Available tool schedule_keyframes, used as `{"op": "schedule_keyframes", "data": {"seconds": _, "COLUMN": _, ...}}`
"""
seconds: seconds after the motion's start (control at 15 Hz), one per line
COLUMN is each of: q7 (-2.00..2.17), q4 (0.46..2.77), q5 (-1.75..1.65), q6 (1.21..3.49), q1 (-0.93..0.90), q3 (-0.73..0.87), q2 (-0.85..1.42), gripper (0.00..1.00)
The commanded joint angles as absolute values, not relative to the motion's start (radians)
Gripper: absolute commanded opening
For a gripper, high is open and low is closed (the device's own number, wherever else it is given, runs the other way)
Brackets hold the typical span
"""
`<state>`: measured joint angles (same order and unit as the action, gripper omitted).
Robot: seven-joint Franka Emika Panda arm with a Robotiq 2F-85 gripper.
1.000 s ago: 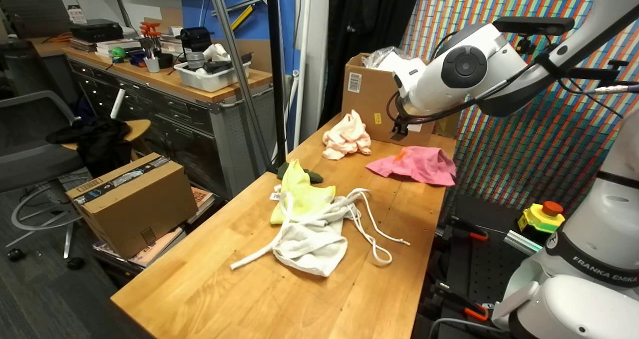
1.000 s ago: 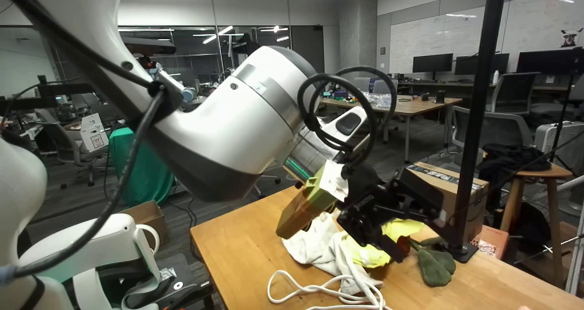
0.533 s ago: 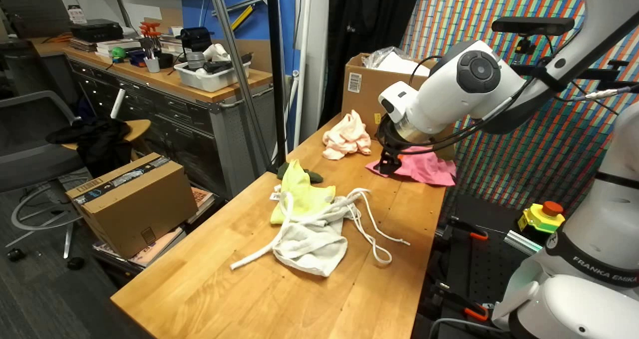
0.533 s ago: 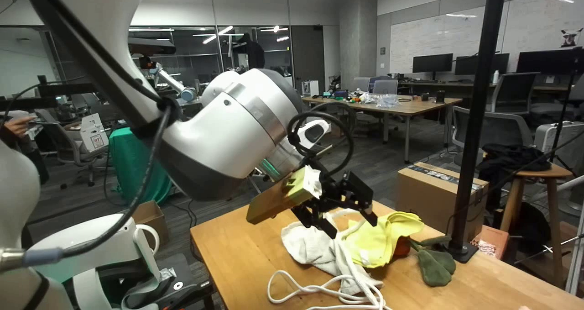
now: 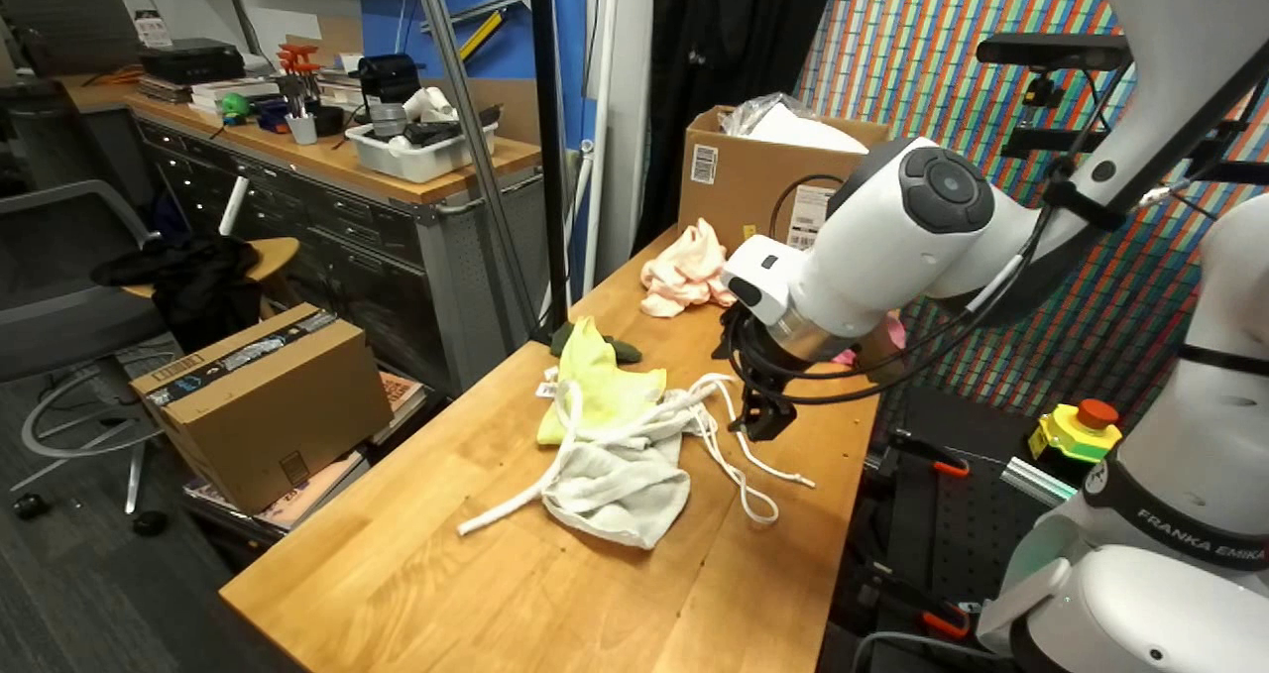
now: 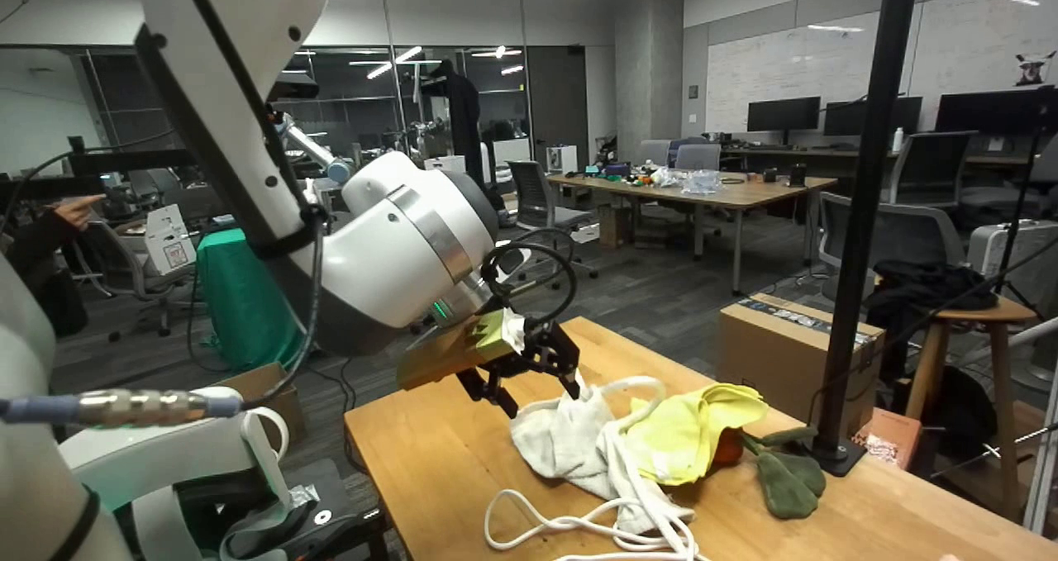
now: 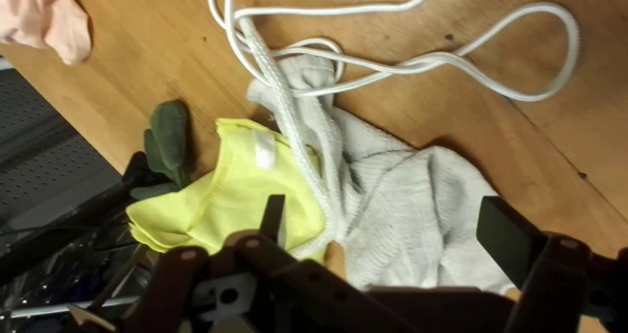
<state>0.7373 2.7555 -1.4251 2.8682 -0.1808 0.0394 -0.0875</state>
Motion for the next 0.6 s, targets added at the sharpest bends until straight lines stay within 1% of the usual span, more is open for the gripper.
{"op": "schedule_keyframes", "data": {"seconds": 0.0, "q7": 0.62, "q4": 2.753, "q5": -1.273, "q6": 2.902, "q1": -0.23, "q3": 0.006, "q2": -0.059, "gripper": 1.0}}
{"op": "schedule_keyframes", "data": {"seconds": 0.47, "q7": 0.356, "q4": 2.737, "q5": -1.03, "q6": 2.989, "q1": -0.291, "q3": -0.033, "q2": 0.027, "gripper": 1.0}}
{"op": "schedule_keyframes", "data": {"seconds": 0.53, "q7": 0.337, "q4": 2.727, "q5": -0.993, "q6": 2.972, "q1": -0.296, "q3": -0.04, "q2": 0.046, "gripper": 1.0}}
